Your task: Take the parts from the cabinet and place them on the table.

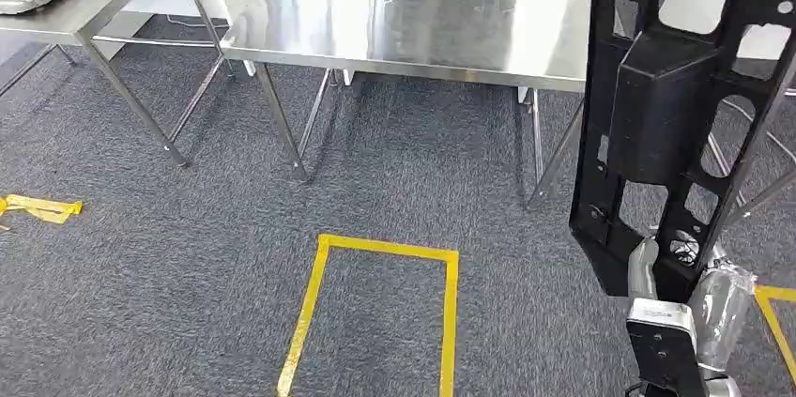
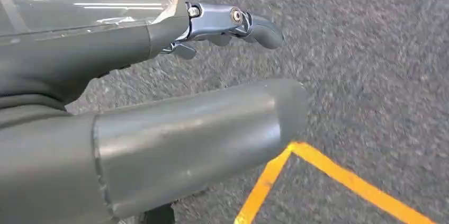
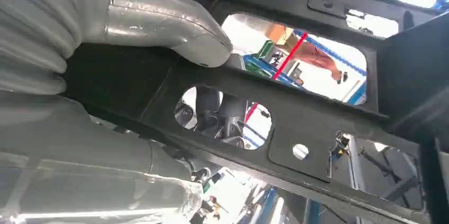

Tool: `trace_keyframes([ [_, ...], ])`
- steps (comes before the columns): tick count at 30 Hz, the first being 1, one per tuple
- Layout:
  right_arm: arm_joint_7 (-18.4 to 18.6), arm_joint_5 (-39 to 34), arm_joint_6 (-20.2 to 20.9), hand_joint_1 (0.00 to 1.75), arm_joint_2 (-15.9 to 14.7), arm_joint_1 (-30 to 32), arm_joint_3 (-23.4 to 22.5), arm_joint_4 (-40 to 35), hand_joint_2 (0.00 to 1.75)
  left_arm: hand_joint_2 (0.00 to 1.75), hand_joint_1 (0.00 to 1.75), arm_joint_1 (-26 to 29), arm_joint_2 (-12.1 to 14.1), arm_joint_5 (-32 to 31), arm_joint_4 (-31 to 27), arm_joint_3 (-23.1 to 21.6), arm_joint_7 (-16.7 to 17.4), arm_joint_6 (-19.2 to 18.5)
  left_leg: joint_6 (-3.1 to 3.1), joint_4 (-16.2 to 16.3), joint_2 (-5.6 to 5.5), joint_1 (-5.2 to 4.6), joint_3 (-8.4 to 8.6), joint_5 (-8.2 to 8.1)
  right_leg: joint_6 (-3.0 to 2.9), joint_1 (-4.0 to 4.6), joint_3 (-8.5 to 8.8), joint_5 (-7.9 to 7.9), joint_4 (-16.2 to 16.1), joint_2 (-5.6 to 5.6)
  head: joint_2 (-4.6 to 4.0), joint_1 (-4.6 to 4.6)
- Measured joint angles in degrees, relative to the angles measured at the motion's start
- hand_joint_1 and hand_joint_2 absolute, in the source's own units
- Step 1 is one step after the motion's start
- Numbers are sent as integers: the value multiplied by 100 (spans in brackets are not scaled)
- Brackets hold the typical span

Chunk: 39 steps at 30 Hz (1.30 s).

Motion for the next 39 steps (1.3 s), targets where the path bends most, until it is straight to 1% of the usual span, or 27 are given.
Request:
trace_keyframes([
  [1,0,0,18,171,2,-7,0,39,175,0,0,3,53,-20,-2,-6,9,11,-108,114,-3,-15,-96,-109,19,48,-77,-44,198,-47,0,11],
  [2,13,0,50,171,22,16,-6,19,175,0,0,-6,50,-41,4,-17,20,41,-183,315,-6,15,-127,-262,-183,30,-64,-95,183,-18,0,44],
  [3,35,2,107,171,20,29,-17,22,175,0,0,-11,40,-85,2,-37,24,94,-190,305,3,5,-127,-258,-300,31,-98,-149,274,-21,0,36],
  [6,68,-63,205,171,74,-12,-41,50,175,0,0,-22,33,-140,2,-61,53,114,-231,338,67,25,-115,-337,-496,97,-133,-253,390,-31,2,-22],
  [8,57,-133,253,171,105,-27,-83,85,175,0,0,-33,39,-140,0,-61,55,46,-144,1018,278,-29,-486,-655,-543,143,-90,-268,372,-60,2,-39],
  [10,41,-162,300,171,140,-66,-109,140,175,0,0,-31,37,-195,-2,-68,55,4,-74,2035,286,-113,-1091,-1013,-574,214,-91,-289,370,-81,0,-44],
  [11,33,-173,315,171,160,-82,-138,184,175,0,0,-23,42,-232,0,-70,55,-17,-11,2365,285,-161,-1331,-1051,-603,264,-82,-307,370,-86,0,-42],
  [13,22,-164,317,171,197,-106,-155,232,175,0,0,-18,46,-262,-2,-70,55,-35,171,2198,284,-276,-1378,-751,-651,356,-40,-340,366,-87,2,-44],
  [14,22,-153,321,171,210,-132,-157,247,175,0,0,-20,46,-278,-2,-70,53,-54,329,1769,279,-363,-1226,-435,-688,411,-6,-365,357,-87,2,-42],
  [15,20,-140,332,171,236,-163,-164,251,175,0,0,-20,50,-311,-4,-72,48,-59,550,1176,285,-496,-975,-109,-700,454,37,-371,345,-89,0,-44],
  [16,17,-140,343,171,264,-174,-168,273,175,0,0,-22,93,-321,-19,-72,46,-57,768,880,345,-622,-848,-63,-711,382,53,-379,329,-90,2,-27],
  [17,4,-133,365,171,286,-195,-175,293,175,0,0,-20,87,-341,-24,-85,55,-39,822,849,428,-600,-823,-86,-708,531,65,-381,320,-103,2,4],
  [18,4,-112,391,171,297,-200,-190,323,175,0,0,-30,114,-354,-57,-85,59,52,799,792,394,-657,-813,-88,-701,411,57,-380,306,-114,0,-7],
  [20,-11,-61,404,171,343,-206,-197,332,175,0,0,-26,114,-380,-57,-81,81,66,818,720,360,-700,-801,-74,-689,398,83,-371,241,-151,2,-33],
  [21,-20,-55,413,171,350,-204,-205,330,175,0,0,-20,116,-387,-57,-74,72,33,804,515,346,-638,-617,17,-673,457,120,-375,224,-159,2,-31],
  [22,-31,-55,417,171,339,-202,-234,341,175,0,0,-12,99,-389,-57,-70,63,13,698,398,351,-603,-548,82,-670,438,74,-415,321,-128,0,-26],
  [23,-48,-68,420,171,339,-208,-273,341,175,0,0,-15,92,-389,-57,-70,55,-4,726,337,333,-585,-503,113,-690,444,-47,-563,604,-82,2,-15],
  [25,-92,-94,435,171,328,-188,-341,365,175,0,0,-10,55,-385,-55,-70,53,-55,683,337,295,-574,-494,89,-686,409,-469,-869,1406,-52,2,-13],
  [27,-131,-131,459,171,319,-140,-389,393,175,0,0,2,28,-378,-55,-68,55,-101,644,345,256,-569,-480,62,-594,378,-722,-918,1778,-52,0,-13],
  [28,-138,-149,466,171,319,-138,-415,404,175,0,0,9,22,-378,-55,-65,55,-140,616,351,242,-561,-458,43,-513,363,-640,-772,1561,-53,0,-15],
  [30,-146,-160,481,171,315,-139,-446,420,175,0,0,10,20,-380,-55,-52,61,-197,540,384,210,-534,-395,-18,-347,326,-188,-305,588,-54,2,-13],
  [31,-149,-157,487,171,315,-139,-455,424,175,0,0,10,20,-378,-55,-48,66,-225,494,422,198,-534,-387,-60,-323,308,2,-159,142,-53,2,-11],
  [33,-171,-160,496,171,317,-137,-470,461,175,0,0,8,29,-380,-55,-44,66,-236,425,480,184,-571,-418,-114,-523,354,54,-175,138,-32,2,-24],
  [35,-181,-157,496,171,313,-132,-474,466,175,0,0,12,24,-380,-55,-44,68,-236,409,470,188,-562,-423,-110,-606,381,37,-178,136,-30,2,-26],
  [36,-184,-160,496,171,317,-136,-476,466,175,0,0,11,24,-380,-55,-44,68,-236,387,485,187,-561,-425,-132,-635,337,48,-168,114,-29,2,-20],
  [37,-188,-160,496,171,334,-141,-479,466,175,0,0,12,24,-380,-55,-44,68,-236,320,584,198,-540,-460,-211,-671,296,68,-166,99,-28,2,-20],
  [39,-190,-160,496,171,339,-137,-485,468,175,0,0,6,20,-380,-55,-44,68,-236,235,1270,234,-492,-803,-597,-756,288,80,-194,99,-44,2,-26],
])
